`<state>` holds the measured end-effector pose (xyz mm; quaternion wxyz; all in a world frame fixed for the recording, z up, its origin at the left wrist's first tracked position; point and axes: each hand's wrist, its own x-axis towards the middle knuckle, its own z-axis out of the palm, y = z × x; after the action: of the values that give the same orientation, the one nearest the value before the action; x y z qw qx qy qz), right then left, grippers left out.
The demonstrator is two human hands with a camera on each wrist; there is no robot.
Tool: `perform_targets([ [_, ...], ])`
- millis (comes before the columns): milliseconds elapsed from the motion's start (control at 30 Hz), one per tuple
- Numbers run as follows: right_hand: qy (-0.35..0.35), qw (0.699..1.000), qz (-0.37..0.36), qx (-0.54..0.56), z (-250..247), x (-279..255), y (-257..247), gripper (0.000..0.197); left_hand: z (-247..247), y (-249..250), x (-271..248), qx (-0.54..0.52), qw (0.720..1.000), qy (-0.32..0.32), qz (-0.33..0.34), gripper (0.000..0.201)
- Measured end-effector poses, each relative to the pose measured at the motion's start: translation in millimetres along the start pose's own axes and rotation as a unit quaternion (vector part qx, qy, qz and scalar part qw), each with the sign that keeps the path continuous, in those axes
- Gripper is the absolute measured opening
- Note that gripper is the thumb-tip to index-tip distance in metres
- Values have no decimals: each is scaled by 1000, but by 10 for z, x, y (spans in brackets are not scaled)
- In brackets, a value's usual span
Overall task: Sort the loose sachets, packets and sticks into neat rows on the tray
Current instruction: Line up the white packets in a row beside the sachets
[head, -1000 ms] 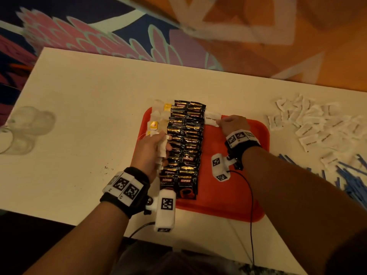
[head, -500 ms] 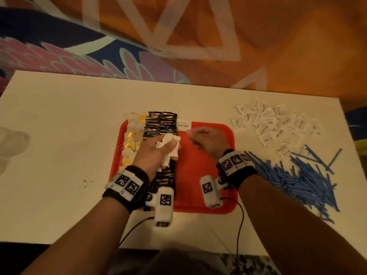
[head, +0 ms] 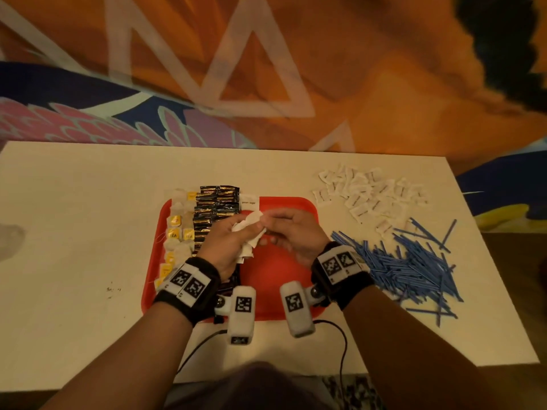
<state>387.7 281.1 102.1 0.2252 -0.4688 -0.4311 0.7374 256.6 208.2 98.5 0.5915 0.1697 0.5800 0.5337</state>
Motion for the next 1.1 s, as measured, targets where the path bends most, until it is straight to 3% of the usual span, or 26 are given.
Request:
perform_targets([
  [167,28,999,-11,20,-49,-63,-99,13,19,20,-51,-115,993,7,-18,22],
  [367,38,990,36,128,-22,-98,-33,9,21,35,-57,-16,999,24,41,14],
  [467,29,996,28,83,4,-102,-14,17,20,49,-59,27,997,18,64,13],
  [700,109,989,-18,100,52,-87,44,13,2,63,-12,39,996,33,72,22],
  [833,86,991,-42,89,62,-85,107,16,-62,45,50,60,994,45,80,21],
  [1000,74,997,-29,-14,48,-46,131,15,-111,17,140,80,989,90,84,4],
  [1100,74,996,-18,-46,34,30,148,18,-138,-19,221,99,982,133,87,17],
])
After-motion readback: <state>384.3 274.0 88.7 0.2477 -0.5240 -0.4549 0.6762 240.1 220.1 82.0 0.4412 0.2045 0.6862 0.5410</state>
